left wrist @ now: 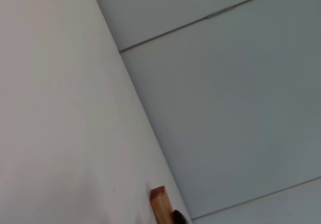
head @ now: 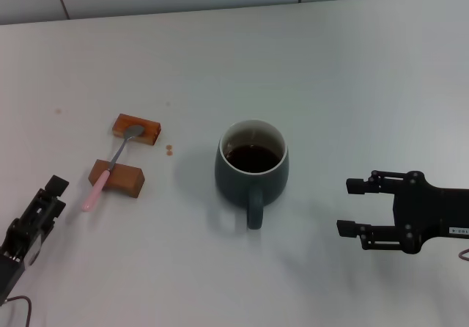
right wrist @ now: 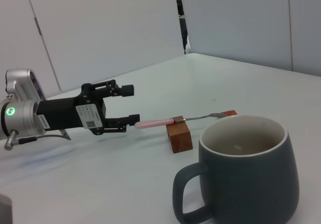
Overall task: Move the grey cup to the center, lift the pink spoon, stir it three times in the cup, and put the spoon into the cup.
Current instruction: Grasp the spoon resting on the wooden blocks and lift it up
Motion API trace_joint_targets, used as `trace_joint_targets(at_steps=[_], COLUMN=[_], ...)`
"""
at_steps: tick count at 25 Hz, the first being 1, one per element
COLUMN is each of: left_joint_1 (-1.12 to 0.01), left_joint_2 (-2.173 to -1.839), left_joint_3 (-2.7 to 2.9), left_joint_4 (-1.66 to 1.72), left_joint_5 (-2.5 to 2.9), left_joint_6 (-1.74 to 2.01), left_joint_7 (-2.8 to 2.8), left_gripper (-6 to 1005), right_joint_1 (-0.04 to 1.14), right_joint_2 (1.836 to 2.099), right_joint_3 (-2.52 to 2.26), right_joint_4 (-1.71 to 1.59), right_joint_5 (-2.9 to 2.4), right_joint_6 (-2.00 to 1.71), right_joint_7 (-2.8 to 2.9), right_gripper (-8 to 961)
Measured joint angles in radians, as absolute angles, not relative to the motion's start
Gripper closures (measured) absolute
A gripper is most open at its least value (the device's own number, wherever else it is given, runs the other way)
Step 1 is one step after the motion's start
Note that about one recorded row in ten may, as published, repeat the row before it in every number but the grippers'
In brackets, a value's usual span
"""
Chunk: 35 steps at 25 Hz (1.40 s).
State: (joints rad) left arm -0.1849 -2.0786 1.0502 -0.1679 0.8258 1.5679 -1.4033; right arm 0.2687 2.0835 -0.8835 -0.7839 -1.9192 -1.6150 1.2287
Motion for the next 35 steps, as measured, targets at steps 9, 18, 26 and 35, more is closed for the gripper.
trace_joint_targets(at_steps=[9, 18, 26, 35], left_joint_1=[-0.198, -0.212, -0.229, -0.241], left_joint_2=[-2.08, -2.08, -2.08, -2.08], left_joint_3=[1.047, 1.051, 1.045, 1.042], left_joint_4=[-0.18, -0.201, -0.207, -0.205], left_joint_5=[0.848, 0.851, 0.879, 0.895], left_joint_6=[1.565, 1.559, 1.542, 1.523], left_joint_7=[-1.412, -1.415, -1.429, -1.444], left_gripper=[228, 239, 248, 259], right_joint_1=[0.267, 0.265, 0.265, 0.265], right_joint_2=[2.083, 2.083, 2.083, 2.083], right_joint_3=[-0.884, -0.884, -0.884, -0.884], right_joint_4=[-0.787, -0.787, -0.787, -0.787], right_joint_5=[-1.919, -1.924, -1.933, -1.934], right_joint_6=[-1.621, -1.622, -1.621, -1.622], right_joint_7=[1.229, 1.229, 1.229, 1.229], right_gripper=[213, 212, 212, 213])
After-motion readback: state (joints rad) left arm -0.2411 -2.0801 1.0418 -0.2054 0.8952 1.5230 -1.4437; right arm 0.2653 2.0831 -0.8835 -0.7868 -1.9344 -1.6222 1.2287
